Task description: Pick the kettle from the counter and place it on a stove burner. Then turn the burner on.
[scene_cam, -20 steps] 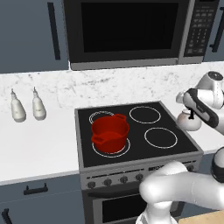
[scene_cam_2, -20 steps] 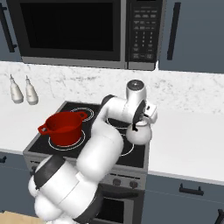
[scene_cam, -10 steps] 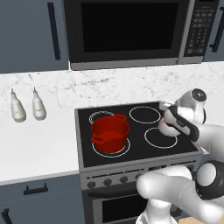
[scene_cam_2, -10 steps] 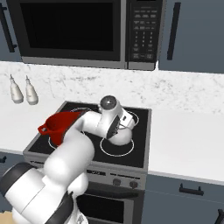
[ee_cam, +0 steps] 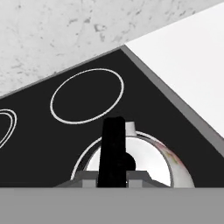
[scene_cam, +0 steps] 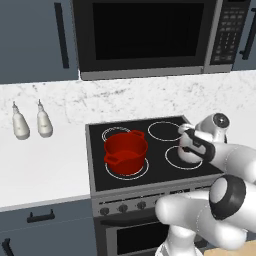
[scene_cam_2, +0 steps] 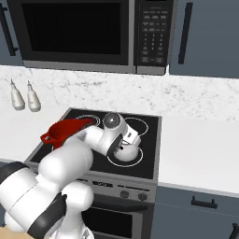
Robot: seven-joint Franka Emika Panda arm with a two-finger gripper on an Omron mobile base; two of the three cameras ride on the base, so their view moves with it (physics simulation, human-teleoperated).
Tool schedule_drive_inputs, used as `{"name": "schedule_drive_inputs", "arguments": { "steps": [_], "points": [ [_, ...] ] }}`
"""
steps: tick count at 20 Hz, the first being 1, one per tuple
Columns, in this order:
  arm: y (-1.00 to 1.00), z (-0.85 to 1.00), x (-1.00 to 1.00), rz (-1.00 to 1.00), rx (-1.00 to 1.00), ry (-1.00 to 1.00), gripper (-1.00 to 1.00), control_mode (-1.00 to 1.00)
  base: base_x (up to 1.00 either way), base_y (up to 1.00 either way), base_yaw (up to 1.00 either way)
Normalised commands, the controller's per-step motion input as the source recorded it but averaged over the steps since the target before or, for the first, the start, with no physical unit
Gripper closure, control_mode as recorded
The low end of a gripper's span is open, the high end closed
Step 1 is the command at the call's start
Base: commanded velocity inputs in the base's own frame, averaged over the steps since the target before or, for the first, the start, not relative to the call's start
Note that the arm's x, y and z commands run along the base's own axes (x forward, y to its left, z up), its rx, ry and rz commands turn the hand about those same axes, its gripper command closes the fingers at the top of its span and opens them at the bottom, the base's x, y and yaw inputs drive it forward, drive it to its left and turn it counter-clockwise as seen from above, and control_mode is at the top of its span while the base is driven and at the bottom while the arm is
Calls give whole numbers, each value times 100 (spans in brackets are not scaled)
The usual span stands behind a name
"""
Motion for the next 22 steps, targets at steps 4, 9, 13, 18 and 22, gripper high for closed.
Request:
{"name": "schedule_drive_inputs", "arguments": {
  "steps": [4, 9, 13, 18, 22],
  "points": [
    [4, -47, 0, 0, 0, 1, 100, -100, 0, 0, 0],
    [5, -15, 0, 0, 2, 1, 100, -100, 0, 0, 0],
    [11, 1, 24, -2, 0, 0, 100, -100, 0, 0, 0],
    [0, 2, 27, -1, 0, 0, 100, -100, 0, 0, 0],
    [0, -2, 4, 0, 0, 5, 100, -100, 0, 0, 0]
  ]
}}
